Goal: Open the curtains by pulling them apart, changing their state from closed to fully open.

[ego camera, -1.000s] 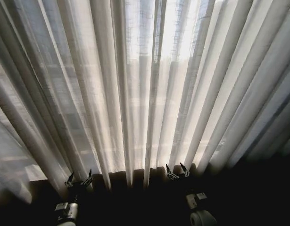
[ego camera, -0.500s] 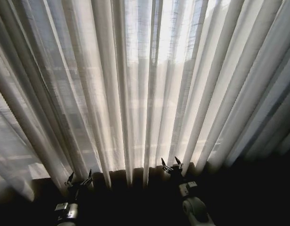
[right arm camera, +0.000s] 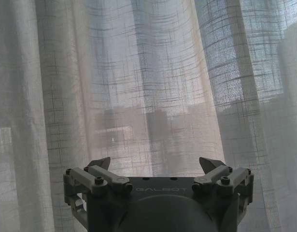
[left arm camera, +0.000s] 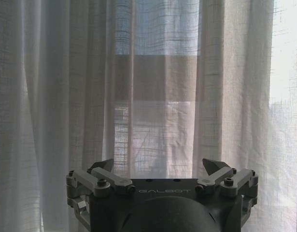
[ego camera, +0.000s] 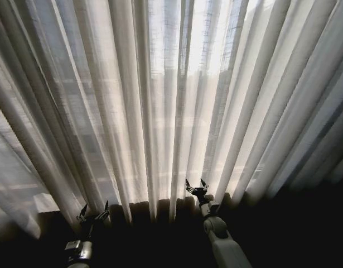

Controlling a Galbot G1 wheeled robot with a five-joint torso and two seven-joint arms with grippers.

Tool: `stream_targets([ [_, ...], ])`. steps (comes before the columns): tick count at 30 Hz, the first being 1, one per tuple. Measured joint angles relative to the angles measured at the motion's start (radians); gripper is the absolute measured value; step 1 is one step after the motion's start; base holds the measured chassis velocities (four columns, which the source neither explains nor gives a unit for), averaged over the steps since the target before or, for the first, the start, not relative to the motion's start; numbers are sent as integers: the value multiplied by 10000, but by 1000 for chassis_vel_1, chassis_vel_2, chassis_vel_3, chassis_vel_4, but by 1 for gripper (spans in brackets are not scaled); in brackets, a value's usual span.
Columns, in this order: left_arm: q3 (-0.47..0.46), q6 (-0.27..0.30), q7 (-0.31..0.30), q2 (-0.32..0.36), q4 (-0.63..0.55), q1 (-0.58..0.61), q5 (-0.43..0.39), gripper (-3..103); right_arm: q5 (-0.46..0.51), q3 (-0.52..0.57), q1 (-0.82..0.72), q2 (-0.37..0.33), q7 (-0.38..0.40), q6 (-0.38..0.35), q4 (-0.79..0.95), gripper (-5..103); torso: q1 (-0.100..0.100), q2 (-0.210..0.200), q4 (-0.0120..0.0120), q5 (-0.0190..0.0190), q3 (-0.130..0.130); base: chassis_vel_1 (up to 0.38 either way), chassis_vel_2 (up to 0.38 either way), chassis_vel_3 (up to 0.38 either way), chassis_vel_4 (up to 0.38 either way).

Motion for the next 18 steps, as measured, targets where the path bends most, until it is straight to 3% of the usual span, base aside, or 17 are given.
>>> stream_targets([
  [5,0,0,0,0,0,0,0,100,129,67,-74,15,-753,-4,72,100,0,0,0,1,-1,0,0,0,0],
  [9,0,0,0,0,0,0,0,100,321,26,-79,35,-2049,241,-149,100,0,1,-1,0,-1,0,0,0,0],
  [18,0,-1,0,0,0,1,0,100,344,-366,60,172,-2485,566,-350,100,-3,2,0,0,-1,-74,8,87,-9],
])
